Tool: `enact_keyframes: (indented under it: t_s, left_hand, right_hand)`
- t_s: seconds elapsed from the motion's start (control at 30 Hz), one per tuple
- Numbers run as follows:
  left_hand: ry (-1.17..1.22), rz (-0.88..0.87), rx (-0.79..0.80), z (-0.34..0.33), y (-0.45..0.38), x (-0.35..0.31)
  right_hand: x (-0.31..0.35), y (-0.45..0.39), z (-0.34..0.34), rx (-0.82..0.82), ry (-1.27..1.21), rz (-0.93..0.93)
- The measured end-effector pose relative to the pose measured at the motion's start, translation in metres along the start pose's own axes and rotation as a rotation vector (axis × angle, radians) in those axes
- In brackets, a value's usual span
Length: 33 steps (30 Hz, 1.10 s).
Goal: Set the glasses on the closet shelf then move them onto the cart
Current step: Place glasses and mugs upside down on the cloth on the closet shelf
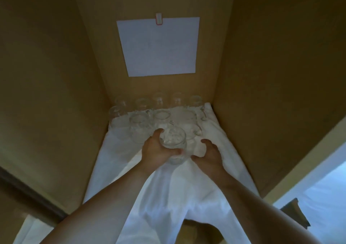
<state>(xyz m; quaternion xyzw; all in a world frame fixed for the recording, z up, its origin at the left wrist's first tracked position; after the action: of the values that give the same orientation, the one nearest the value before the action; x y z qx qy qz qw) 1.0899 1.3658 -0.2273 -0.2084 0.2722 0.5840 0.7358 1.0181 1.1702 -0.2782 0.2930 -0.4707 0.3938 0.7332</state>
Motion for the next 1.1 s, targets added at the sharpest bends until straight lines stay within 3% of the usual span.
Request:
enact_keyframes:
  t_s: [0.1, 0.27, 0.47, 0.6, 0.73, 0.97, 1.1]
  left_hand:
    - [0.259, 0.045, 0.055, -0.004, 0.011, -0.009]
    - [0.479, -0.006, 0.129, -0.007, 0.024, -0.038]
    - [0.612, -0.006, 0.271, -0.01, 0.031, -0.052]
    - [0.524, -0.007, 0.293, -0.008, 0.03, -0.049]
    - [0.245, -0.008, 0.207, -0.003, 0.025, -0.031]
    - [-0.049, -0.061, 0.239, -0.019, 0.02, -0.01]
    - [-0.189, -0.119, 0.261, -0.029, 0.017, -0.012]
  right_hand:
    - [0.005, 0.009, 0.004, 0.12, -0.111, -0.071]
    - [0.03, 0.036, 0.016, 0.278, -0.363, -0.027]
    - [0.051, 0.049, 0.05, 0.197, -0.601, -0.027]
    - [0.054, 0.049, 0.06, 0.094, -0.572, -0.01]
    - [0.054, 0.043, 0.071, -0.062, -0.507, 0.031]
    - [0.048, 0.03, 0.073, -0.166, 0.1, 0.044]
    - [0.032, 0.02, 0.066, -0.142, 0.254, 0.007]
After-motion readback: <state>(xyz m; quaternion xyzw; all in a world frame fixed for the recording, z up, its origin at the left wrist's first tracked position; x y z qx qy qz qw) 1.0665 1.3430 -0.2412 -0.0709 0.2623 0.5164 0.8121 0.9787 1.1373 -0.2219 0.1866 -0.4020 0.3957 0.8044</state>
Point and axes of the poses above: each hand's wrist, its own y-axis away from the middle knuckle, its own z-axis out of the back of the hand, x = y × z, the point moved 4 cm from there along -y, towards the middle knuckle, and after that the axes turned 15 degrees about -y, right-handed, at the moved point
